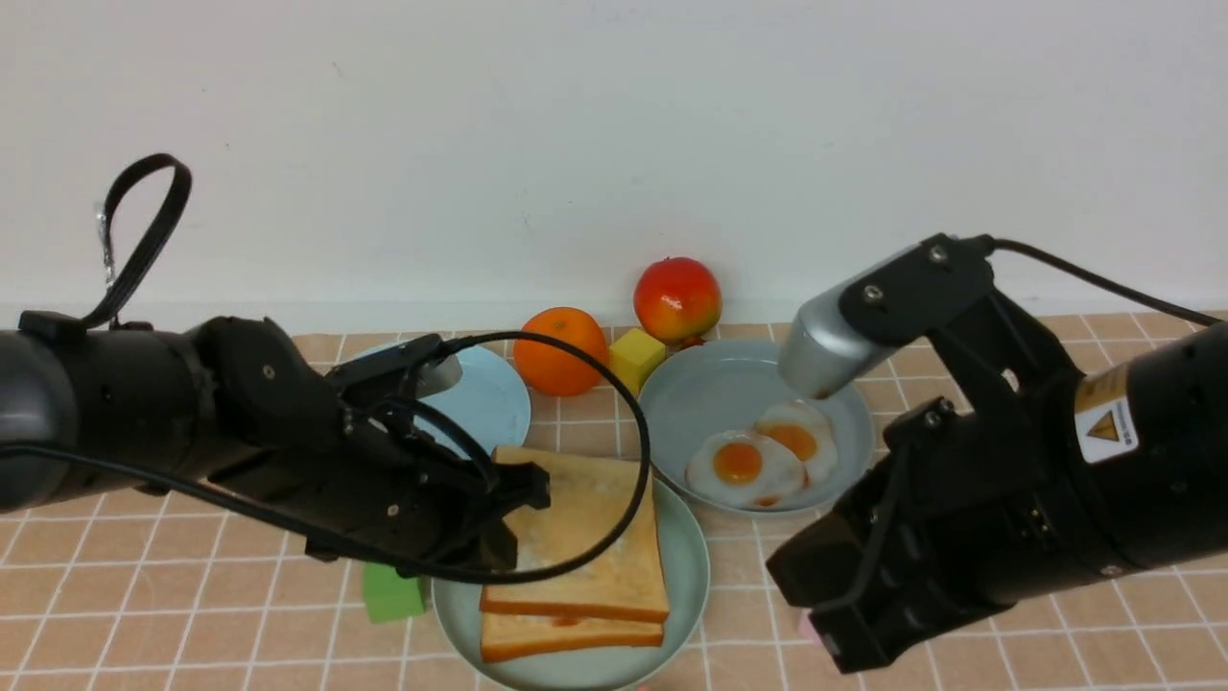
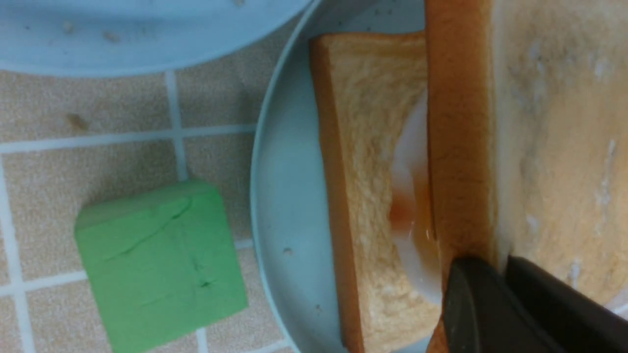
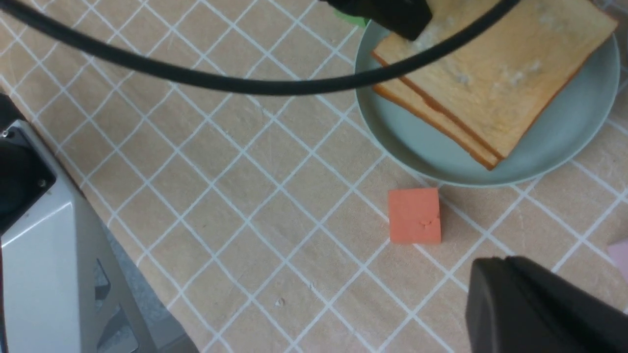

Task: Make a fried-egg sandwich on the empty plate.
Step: Use the left arm to place a slice of bread on the fried egg in the middle

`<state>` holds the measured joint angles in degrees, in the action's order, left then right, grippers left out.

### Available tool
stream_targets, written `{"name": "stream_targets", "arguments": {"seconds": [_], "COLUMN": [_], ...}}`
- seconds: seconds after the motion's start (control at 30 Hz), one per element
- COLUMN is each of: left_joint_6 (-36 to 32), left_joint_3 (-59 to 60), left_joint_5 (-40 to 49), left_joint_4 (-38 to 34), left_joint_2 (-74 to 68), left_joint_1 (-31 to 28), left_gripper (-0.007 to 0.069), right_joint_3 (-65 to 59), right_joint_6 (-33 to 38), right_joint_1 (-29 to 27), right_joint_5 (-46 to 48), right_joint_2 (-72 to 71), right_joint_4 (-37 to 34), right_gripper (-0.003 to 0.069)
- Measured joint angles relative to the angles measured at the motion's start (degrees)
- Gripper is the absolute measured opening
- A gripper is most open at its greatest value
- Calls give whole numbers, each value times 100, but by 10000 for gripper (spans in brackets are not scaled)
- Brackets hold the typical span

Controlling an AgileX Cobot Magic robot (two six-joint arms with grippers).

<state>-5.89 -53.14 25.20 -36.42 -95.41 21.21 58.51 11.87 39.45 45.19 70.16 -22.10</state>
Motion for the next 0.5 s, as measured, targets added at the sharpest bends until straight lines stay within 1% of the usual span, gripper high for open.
{"name": "stream_targets", "arguments": {"seconds": [0.13,0.23,0.27,0.3,0.33,0.37,0.47,0.5], "left_joint_6": [23,25,30,45,60,71,128,161], "left_joint_3": [0,0,0,0,0,0,0,0], "left_joint_5": [-10,51,52,98,198,241,497,543], "left_joint_4": [4,31,31,44,74,87,306,354], "left_joint_2": [0,0,0,0,7,30,232,317], "left_joint_1": [0,0,0,0,0,0,0,0], "left_gripper": [52,106,106,130,179,197,300,315], "right_joint_3": [0,0,0,0,0,0,0,0], "right_joint_6": [0,0,0,0,0,0,0,0], "right_joint_1": [0,0,0,0,0,0,0,0], "right_joint_5": [25,30,30,30,30,30,38,44], "right_joint_2": [0,0,0,0,0,0,0,0], "right_joint_4": [0,0,0,0,0,0,0,0], "right_gripper": [41,46,46,48,50,50,52,52]}}
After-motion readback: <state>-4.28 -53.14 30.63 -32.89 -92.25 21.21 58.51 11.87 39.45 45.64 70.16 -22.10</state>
